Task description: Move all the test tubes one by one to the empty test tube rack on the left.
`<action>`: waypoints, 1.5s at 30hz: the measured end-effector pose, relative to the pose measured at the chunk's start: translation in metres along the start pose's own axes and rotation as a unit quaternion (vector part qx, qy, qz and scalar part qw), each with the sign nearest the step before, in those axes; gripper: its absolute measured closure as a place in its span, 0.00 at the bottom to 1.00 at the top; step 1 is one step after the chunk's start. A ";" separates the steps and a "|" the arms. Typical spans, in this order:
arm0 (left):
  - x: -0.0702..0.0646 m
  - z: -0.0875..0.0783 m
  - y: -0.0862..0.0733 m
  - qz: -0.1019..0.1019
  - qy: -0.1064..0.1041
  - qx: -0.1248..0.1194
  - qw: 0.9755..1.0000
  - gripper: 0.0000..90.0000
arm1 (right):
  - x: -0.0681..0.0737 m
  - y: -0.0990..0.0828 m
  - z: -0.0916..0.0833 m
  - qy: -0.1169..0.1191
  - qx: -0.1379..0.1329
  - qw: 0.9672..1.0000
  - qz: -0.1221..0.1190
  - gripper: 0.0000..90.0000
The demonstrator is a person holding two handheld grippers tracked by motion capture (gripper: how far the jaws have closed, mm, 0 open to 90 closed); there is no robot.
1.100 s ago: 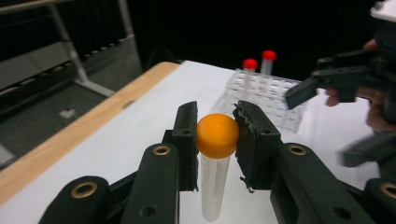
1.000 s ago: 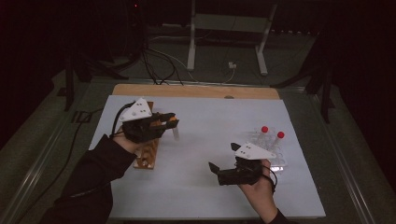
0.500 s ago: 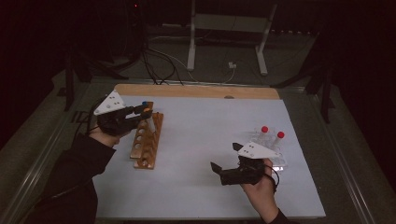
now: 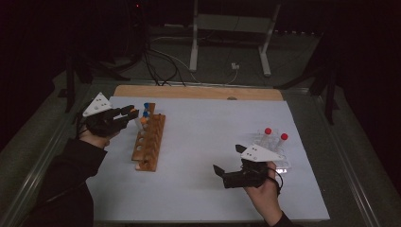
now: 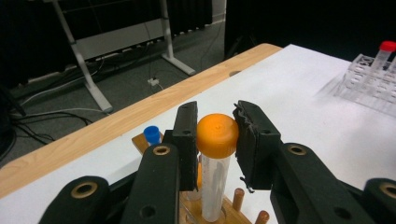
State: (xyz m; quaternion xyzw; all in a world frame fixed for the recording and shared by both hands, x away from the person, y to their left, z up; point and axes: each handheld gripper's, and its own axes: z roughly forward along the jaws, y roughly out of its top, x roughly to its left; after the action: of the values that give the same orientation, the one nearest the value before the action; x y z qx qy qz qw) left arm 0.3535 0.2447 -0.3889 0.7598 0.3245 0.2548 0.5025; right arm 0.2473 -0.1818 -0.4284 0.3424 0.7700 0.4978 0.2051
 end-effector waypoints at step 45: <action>-0.020 0.015 -0.041 -0.012 -0.025 0.037 0.999 0.44 | -0.010 0.009 -0.015 0.013 -0.015 1.000 -0.002 0.00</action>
State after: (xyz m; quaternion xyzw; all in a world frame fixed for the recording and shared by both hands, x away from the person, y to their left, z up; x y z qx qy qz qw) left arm 0.3412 0.2319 -0.4342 0.7800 0.3302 0.2171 0.4851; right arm 0.2473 -0.1963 -0.4145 0.3316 0.7656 0.5133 0.2013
